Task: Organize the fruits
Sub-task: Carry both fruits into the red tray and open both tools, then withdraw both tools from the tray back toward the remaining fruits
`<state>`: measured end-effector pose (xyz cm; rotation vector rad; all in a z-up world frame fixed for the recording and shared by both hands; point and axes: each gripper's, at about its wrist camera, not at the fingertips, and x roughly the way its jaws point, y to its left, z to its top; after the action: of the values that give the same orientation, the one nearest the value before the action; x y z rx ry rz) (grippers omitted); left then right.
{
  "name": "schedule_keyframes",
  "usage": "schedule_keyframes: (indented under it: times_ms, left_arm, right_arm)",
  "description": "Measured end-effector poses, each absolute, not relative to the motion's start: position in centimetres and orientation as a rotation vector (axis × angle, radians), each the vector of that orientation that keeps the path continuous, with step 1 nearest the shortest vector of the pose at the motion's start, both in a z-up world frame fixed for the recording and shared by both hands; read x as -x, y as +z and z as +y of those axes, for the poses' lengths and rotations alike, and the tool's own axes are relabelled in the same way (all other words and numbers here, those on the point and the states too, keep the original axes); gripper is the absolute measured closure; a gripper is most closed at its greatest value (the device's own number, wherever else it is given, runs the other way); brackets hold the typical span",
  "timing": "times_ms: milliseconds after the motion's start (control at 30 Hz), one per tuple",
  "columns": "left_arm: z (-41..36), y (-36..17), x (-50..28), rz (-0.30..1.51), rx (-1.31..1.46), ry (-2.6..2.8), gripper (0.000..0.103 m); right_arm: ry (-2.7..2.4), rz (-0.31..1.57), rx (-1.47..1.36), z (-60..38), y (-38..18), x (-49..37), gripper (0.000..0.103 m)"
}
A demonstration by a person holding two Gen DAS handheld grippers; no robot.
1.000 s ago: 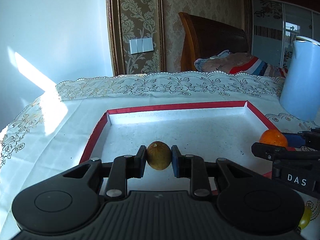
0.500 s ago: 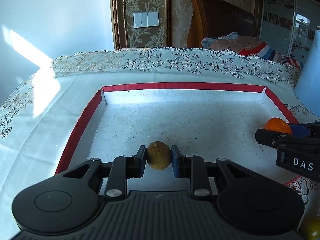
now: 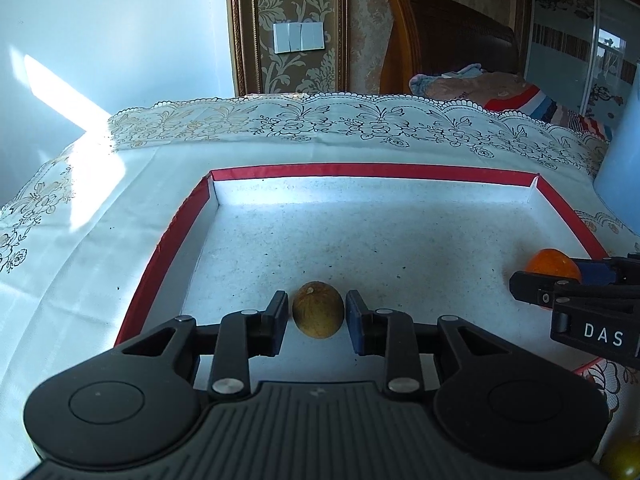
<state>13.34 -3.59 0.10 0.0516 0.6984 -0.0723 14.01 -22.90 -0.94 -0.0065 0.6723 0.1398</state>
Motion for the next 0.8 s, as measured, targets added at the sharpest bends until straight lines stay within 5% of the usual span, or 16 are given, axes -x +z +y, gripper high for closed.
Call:
schedule_keyframes:
  times_ms: [100, 800]
  left_arm:
    - [-3.3, 0.4, -13.0, 0.674, -0.028, -0.086, 0.033]
    - [-2.7, 1.6, -9.9, 0.512, -0.039, -0.038, 0.029]
  right_arm:
    - [0.13, 0.656, 0.011, -23.0, -0.8, -13.8, 0.056]
    - [0.119, 0.567, 0.003, -23.4, 0.4, -11.7, 0.042]
